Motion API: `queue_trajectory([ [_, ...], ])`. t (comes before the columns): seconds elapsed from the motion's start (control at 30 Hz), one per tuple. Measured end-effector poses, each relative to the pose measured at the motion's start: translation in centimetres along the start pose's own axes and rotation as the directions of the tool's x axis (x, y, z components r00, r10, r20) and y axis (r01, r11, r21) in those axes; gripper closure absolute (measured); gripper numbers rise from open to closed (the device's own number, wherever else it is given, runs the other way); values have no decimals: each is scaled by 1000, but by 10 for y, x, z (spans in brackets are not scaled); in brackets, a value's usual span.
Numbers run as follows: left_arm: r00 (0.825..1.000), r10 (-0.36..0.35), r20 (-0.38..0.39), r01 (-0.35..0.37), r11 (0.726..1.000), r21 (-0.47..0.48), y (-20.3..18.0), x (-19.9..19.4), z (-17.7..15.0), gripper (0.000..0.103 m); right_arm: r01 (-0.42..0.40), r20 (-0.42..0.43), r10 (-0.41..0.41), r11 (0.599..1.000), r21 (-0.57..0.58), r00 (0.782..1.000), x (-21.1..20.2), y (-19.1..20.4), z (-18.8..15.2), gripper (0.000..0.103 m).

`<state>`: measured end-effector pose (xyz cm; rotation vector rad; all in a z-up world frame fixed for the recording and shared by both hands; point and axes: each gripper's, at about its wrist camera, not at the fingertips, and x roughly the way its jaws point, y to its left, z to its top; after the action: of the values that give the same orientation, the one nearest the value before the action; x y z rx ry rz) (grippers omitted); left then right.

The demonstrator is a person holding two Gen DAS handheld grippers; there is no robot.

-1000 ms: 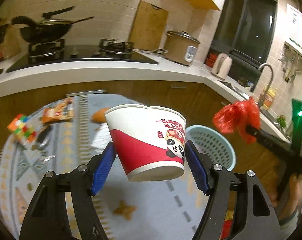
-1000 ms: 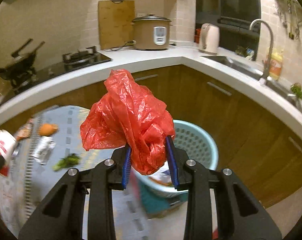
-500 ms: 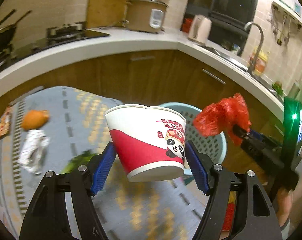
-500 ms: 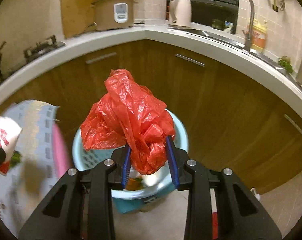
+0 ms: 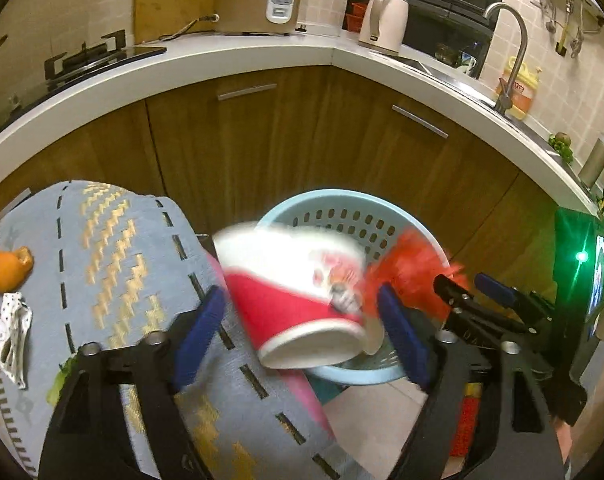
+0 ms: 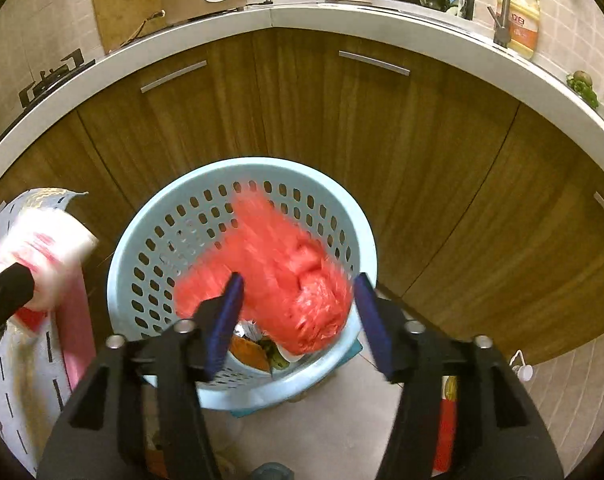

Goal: Collect trash
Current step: 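Open both tools to drop the cup and bag into the basket, then move both tools back over the table toward the snack bag and bread roll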

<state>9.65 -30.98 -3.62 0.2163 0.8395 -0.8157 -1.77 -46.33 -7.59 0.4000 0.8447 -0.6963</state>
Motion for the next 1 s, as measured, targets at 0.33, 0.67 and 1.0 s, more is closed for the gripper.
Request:
queue_trajectory([
  [0.33,999,4,54,-1,998,-58,27,-27,-5,20,-19,20,18,999,36,1000,-11,-11,0,47],
  [0.67,988,40,146,-27,996,-88,50,-84,-21,20,-87,121,87,996,-5,989,-63,14,2,47],
  [1.0,969,132,207,-91,976,-197,113,-143,-51,20,-211,185,232,969,-126,955,-116,86,-7,47],
])
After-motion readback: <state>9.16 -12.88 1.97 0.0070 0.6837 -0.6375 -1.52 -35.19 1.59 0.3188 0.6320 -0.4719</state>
